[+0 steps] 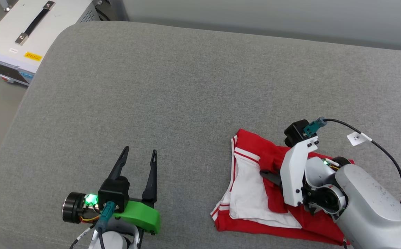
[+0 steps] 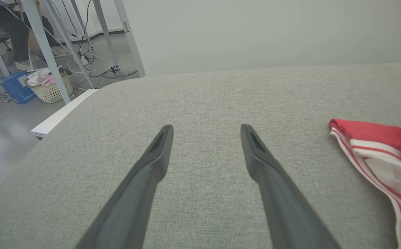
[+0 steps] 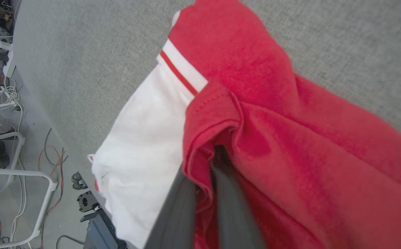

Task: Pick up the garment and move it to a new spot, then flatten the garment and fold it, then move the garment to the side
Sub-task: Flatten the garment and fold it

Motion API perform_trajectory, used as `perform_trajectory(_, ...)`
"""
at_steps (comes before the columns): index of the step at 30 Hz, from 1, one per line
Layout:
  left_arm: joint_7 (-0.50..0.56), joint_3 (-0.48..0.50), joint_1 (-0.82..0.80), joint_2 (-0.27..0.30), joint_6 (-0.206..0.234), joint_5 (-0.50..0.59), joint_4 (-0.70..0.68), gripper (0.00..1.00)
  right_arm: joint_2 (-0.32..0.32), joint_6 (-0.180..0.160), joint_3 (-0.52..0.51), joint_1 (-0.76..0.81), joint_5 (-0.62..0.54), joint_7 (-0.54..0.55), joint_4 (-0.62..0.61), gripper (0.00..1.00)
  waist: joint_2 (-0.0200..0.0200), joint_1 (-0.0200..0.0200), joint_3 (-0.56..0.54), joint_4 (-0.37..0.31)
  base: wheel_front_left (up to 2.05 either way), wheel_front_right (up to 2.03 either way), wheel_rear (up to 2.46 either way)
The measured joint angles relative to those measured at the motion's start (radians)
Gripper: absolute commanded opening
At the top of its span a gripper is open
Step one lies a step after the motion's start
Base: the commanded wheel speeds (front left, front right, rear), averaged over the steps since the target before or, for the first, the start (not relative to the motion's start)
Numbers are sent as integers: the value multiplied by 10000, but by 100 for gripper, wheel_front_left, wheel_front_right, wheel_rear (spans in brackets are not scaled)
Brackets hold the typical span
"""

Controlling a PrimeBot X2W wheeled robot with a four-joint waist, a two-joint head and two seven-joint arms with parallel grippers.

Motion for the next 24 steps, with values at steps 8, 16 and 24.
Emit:
perform_trajectory(8, 0, 182, 86, 8, 2, 25, 173, 100, -606, 0, -29, 28, 232, -1988, -882, 100, 0, 0, -399, -188, 0, 0, 0)
perform_trajectory(16, -2, 410, 173, 125, -13, 38, 127, 100, -1609, 0, -1455, 583, -997, -4890, -2017, 100, 0, 0, -828, -709, 0, 0, 0)
perform_trajectory(24, 0, 612, 193, 153, -79, 8, -21, 100, -1070, 0, -3856, 1792, -3446, -7927, -2040, 100, 0, 0, -1096, -1295, 0, 0, 0)
